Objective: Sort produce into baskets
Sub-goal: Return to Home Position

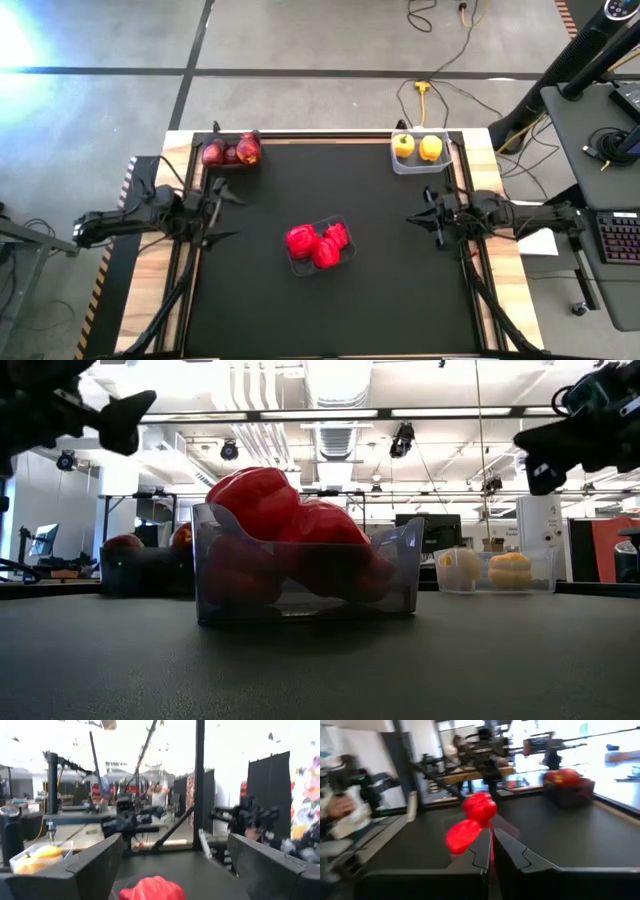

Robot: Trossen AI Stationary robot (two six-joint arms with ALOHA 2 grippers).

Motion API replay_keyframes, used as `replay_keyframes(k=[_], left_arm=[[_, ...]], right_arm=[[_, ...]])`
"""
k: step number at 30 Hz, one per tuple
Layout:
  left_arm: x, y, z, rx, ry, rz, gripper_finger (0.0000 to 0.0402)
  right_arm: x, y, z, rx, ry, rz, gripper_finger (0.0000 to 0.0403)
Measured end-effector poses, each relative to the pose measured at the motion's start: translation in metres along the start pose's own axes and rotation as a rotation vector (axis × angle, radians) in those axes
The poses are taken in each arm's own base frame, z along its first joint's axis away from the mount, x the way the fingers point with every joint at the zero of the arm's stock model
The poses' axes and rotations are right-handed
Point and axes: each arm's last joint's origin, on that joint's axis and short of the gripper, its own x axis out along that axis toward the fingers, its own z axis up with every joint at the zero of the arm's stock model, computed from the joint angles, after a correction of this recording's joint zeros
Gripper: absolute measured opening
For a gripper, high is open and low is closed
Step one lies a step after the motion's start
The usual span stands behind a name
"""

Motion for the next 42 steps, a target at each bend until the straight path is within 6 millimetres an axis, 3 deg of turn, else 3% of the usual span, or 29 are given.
replay_keyframes(k=[3, 13, 21, 42], left_arm=[[-0.002, 0.0, -0.007, -0.016, -0.018, -0.009, 0.0341], [-0.001, -0.001, -0.011, -0.006, 0.022, -0.041, 0.0341], [-0.001, 0.001, -0.025, -0.135, 0.177, -0.021, 0.0341], [0.002, 0.002, -0.029, -0.154, 0.227, -0.013, 0.0341]], right_arm=[[0.002, -0.003, -0.004, 0.023, 0.037, -0.086, 0.0011], [0.009, -0.008, -0.012, -0.209, 0.15, -0.163, 0.0011], [0.011, -0.008, -0.016, -0.142, 0.188, -0.171, 0.0011], [0.011, -0.009, -0.017, -0.102, 0.19, -0.175, 0.0011]])
